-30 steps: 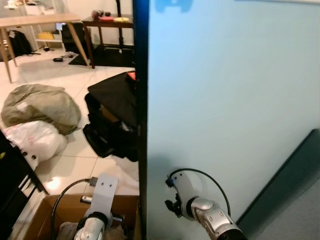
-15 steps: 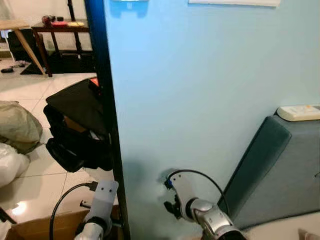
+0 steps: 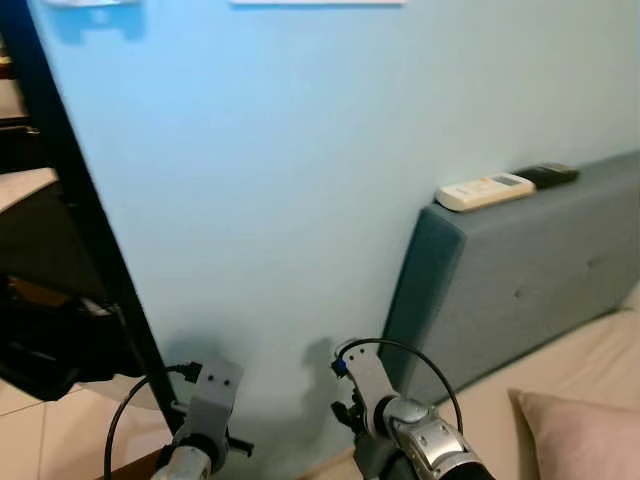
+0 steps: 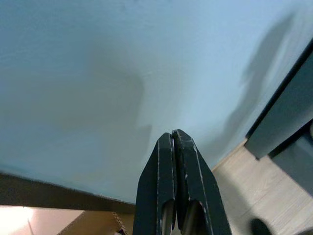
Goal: Clean up the room
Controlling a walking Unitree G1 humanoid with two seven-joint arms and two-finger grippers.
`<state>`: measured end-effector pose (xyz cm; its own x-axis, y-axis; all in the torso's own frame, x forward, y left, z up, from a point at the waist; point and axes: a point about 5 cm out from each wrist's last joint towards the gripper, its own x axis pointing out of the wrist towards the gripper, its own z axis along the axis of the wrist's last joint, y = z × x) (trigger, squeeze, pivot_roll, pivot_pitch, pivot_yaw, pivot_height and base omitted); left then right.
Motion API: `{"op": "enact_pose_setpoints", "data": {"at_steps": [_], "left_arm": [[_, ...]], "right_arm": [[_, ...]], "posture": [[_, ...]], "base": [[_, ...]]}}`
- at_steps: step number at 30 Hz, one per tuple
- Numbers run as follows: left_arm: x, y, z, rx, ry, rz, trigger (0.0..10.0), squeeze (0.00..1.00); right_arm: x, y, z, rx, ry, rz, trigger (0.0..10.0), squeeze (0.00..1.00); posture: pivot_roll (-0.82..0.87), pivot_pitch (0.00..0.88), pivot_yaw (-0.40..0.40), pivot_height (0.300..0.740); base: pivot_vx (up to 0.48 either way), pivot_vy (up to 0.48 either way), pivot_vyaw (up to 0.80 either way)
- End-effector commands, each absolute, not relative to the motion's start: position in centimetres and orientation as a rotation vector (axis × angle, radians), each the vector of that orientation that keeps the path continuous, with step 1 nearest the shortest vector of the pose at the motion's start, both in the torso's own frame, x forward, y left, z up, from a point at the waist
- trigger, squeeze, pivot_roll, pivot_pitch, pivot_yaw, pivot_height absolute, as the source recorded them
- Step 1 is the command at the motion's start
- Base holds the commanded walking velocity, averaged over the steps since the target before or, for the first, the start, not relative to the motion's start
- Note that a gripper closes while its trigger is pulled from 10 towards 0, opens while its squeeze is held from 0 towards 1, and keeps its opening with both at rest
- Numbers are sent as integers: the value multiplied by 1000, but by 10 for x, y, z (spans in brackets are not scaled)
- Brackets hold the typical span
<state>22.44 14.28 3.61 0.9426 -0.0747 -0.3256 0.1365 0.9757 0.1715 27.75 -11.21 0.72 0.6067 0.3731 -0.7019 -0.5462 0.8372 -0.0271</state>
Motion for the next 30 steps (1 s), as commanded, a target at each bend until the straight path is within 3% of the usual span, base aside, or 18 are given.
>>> {"op": "enact_pose_setpoints", "data": {"at_steps": [1, 20, 30], "left_arm": [[223, 144, 34, 196, 336, -110, 10000, 0], [233, 150, 35, 155, 324, -21, 10000, 0], [236, 149, 34, 148, 312, 34, 10000, 0]], "right_arm": [[278, -113, 9, -257, 747, 535, 10000, 0], [289, -119, 20, -252, 654, 434, 10000, 0], [296, -126, 30, -310, 569, 395, 10000, 0]], "posture": [[16, 14, -7, 740], [4, 19, 7, 740], [-28, 19, -40, 740]], "base": [[0, 0, -788], [0, 0, -788], [0, 0, -788]]}}
